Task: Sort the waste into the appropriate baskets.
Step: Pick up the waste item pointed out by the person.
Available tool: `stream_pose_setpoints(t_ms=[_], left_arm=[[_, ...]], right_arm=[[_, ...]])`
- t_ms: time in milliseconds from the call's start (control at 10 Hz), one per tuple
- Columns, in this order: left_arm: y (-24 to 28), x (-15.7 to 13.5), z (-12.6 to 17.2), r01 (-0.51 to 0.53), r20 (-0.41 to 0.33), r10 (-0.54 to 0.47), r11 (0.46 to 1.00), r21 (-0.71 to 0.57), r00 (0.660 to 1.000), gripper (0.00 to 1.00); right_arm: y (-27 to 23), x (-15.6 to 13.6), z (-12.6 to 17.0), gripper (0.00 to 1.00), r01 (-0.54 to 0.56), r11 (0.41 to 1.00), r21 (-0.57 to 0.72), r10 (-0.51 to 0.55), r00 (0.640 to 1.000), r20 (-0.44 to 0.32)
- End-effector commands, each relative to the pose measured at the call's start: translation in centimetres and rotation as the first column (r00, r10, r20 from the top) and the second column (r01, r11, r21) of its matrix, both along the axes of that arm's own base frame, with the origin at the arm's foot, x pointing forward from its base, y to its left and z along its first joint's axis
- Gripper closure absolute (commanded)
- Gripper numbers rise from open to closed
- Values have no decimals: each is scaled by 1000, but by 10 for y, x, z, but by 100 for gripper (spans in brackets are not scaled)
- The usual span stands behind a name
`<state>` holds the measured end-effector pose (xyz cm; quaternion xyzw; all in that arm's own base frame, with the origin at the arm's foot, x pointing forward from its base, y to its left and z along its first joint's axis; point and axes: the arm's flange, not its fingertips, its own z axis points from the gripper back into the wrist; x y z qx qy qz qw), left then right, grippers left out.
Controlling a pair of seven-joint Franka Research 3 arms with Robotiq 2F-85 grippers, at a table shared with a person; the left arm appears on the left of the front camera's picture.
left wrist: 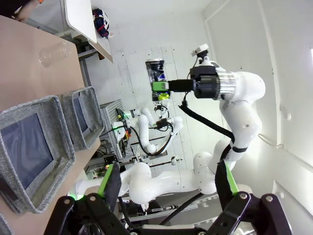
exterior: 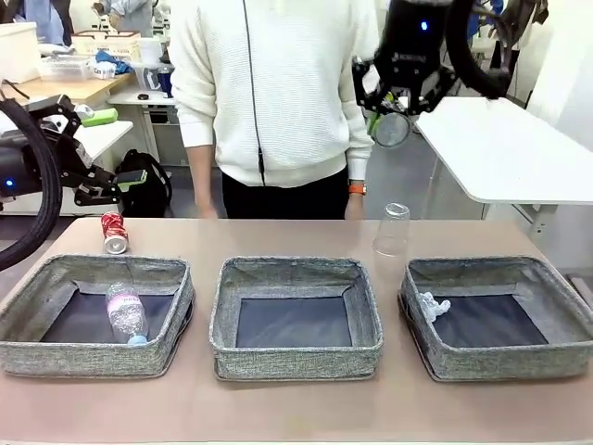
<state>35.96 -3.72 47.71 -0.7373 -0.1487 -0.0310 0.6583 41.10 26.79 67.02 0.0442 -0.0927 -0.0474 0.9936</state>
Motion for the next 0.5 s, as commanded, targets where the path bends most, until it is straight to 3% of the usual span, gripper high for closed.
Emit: stream_pose_setpoints(t_ms=[0,100,200,400], left_arm=[[-3,-5,2,-8,-13,8,1000,-22,1000,0],[-3,-5,2,-8,-13,8,1000,-22,1000,0],[-3,-5,2,-8,-13,8,1000,-22,1000,0],[-3,-5,2,-8,-13,8,1000,-22,1000,0]], right_arm=[[39,-12,35,55,-80,996,38,81,996,-31],[61,-25,50,55,-103,995,13,104,994,-29],[81,-33,63,55,-67,997,26,66,998,24],[108,-46,75,55,-139,990,32,137,990,44]])
